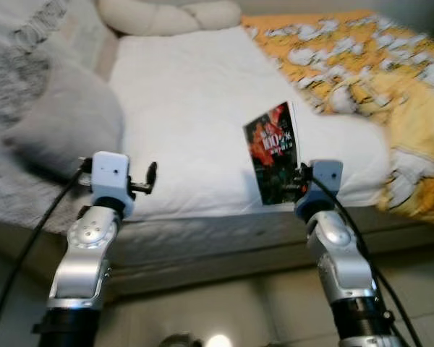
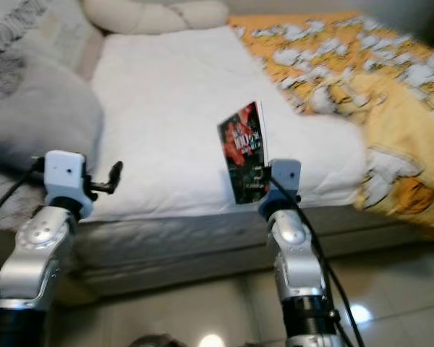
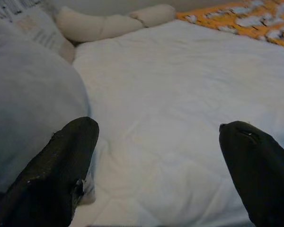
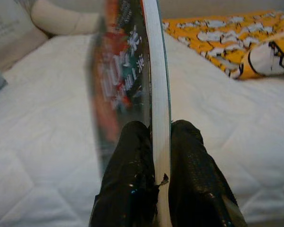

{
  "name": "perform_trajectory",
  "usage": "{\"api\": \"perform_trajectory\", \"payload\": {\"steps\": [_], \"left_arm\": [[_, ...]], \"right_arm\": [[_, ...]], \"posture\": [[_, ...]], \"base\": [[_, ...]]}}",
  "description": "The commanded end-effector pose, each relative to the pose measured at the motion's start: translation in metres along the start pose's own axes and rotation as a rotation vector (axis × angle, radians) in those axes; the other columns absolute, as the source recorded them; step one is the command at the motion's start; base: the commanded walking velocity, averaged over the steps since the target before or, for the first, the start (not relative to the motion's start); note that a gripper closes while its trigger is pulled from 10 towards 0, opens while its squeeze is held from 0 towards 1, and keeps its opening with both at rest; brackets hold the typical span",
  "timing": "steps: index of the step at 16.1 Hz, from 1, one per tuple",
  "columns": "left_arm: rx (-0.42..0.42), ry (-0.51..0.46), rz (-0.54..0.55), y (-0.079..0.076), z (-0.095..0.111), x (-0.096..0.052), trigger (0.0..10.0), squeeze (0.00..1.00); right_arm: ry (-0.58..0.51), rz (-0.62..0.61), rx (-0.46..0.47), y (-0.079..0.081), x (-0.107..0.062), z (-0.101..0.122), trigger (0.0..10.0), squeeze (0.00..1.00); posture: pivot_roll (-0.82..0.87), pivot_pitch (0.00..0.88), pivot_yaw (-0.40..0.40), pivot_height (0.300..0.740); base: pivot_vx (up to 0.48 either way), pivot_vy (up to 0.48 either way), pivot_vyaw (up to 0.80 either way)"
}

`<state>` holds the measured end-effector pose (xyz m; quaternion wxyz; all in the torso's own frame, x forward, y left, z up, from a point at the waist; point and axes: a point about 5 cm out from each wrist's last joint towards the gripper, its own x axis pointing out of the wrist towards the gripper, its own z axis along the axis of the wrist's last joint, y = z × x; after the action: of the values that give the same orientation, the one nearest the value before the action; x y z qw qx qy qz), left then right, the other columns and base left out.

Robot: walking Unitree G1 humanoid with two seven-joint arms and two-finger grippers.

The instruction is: Clean up the room

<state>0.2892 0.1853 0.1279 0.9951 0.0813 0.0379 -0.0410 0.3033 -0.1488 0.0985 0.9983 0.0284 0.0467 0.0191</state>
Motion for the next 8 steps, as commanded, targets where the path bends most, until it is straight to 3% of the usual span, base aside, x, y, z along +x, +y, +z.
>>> {"api": "perform_trajectory", "payload": {"steps": [1,8], "left_arm": [[0.017,-0.019,-0.006,-0.0012,0.0048,0.0012,10.0,0.00],[0.010,-0.035,0.007,-0.0003,0.0074,0.0014,10.0,0.00]], "right_arm": [[-0.069,-0.020,-0.002,-0.0065,0.0019,0.0156,10.0,0.00],[-0.056,-0.016,-0.039,-0.0052,0.0016,0.0128,10.0,0.00]], "posture": [[0.03,0.000,0.026,0.740],[0.03,0.000,0.025,0.740]], "base": [[0.000,0.000,0.00],[0.000,0.000,0.00]]}}
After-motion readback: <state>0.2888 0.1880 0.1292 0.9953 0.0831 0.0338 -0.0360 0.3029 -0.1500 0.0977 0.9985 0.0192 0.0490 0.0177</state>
